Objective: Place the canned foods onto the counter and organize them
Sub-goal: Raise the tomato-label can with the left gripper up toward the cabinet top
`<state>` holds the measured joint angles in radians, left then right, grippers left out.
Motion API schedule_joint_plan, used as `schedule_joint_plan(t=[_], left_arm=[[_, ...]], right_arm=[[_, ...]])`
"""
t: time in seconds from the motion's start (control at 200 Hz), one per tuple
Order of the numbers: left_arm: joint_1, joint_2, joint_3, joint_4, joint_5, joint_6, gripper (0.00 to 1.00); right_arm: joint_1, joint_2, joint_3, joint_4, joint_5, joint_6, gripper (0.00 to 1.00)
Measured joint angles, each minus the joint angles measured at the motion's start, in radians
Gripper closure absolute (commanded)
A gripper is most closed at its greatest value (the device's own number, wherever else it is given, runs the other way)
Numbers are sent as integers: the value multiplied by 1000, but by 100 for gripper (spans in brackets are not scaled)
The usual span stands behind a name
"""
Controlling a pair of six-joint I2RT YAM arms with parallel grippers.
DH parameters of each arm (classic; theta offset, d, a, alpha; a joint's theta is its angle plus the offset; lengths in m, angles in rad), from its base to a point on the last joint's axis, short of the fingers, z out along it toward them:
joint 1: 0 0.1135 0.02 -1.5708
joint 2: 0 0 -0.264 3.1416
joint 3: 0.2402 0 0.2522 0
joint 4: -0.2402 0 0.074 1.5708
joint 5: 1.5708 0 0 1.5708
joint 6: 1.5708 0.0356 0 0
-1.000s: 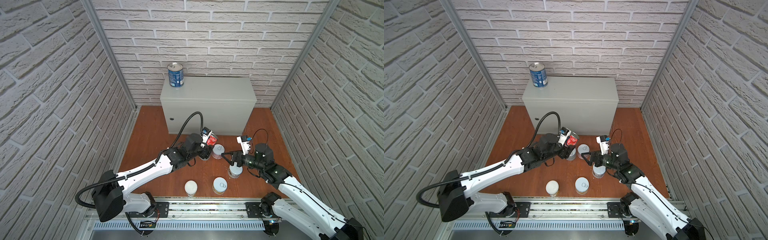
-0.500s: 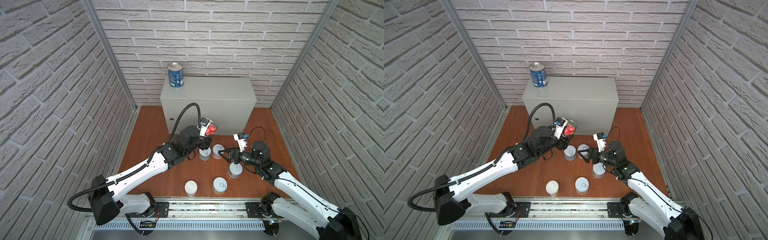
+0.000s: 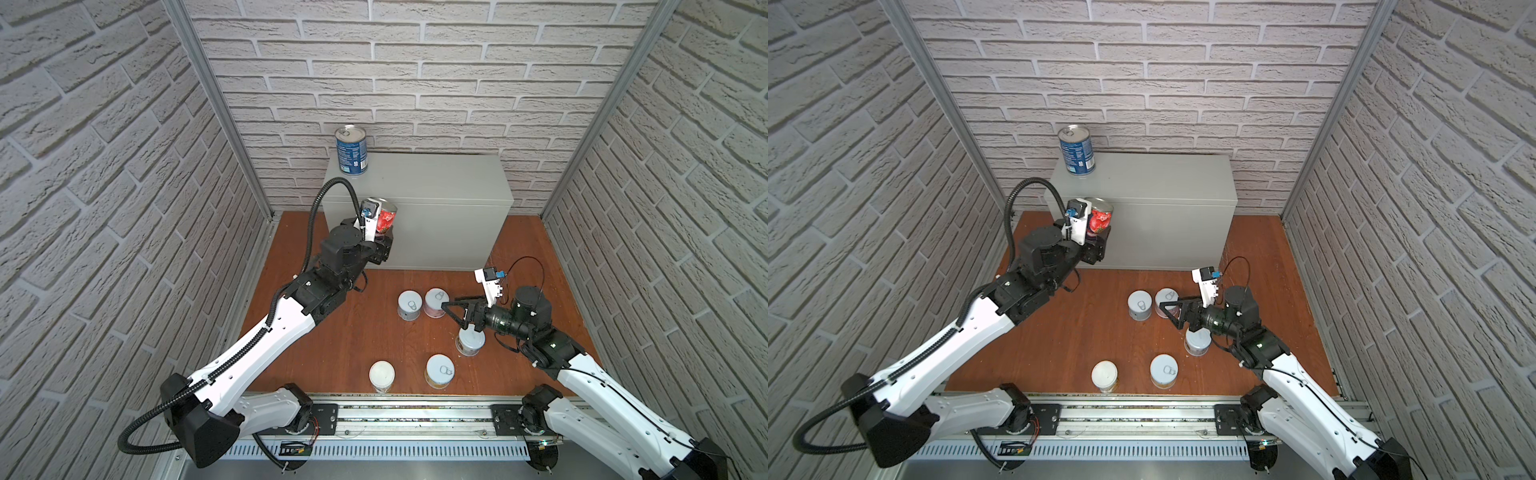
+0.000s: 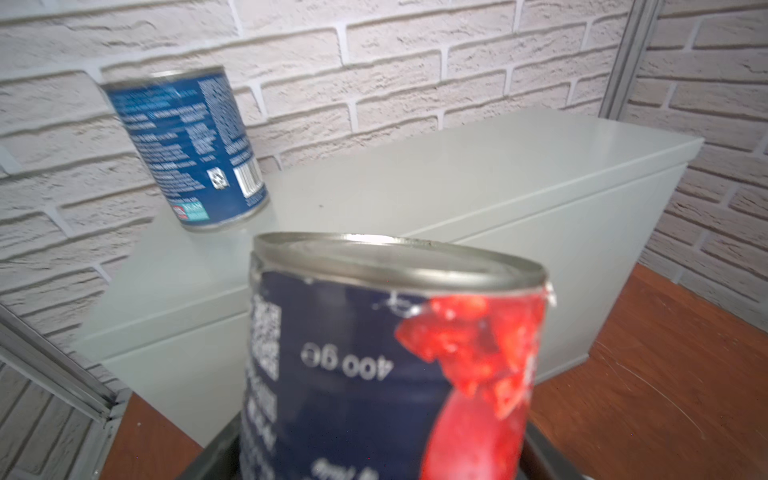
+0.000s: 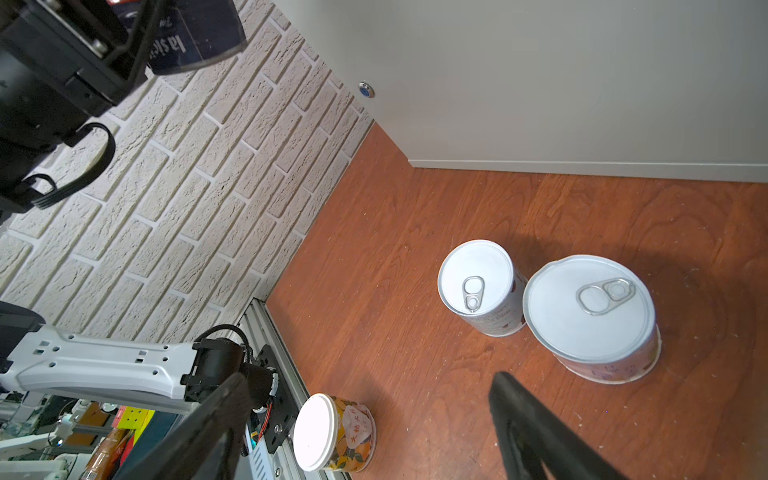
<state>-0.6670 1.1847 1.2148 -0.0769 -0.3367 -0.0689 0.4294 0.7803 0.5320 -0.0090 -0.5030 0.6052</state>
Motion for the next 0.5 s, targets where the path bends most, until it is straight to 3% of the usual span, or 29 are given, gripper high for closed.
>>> schedule_joint_plan(t=[0.29,0.5], left_arm=[[151,57,125,61,21,0,57],[187,134,214,85,76,19,56]], right_arm=[[0,-33,-19,-63,19,-19,9],[0,-56,-29,-87,39,-19,9]])
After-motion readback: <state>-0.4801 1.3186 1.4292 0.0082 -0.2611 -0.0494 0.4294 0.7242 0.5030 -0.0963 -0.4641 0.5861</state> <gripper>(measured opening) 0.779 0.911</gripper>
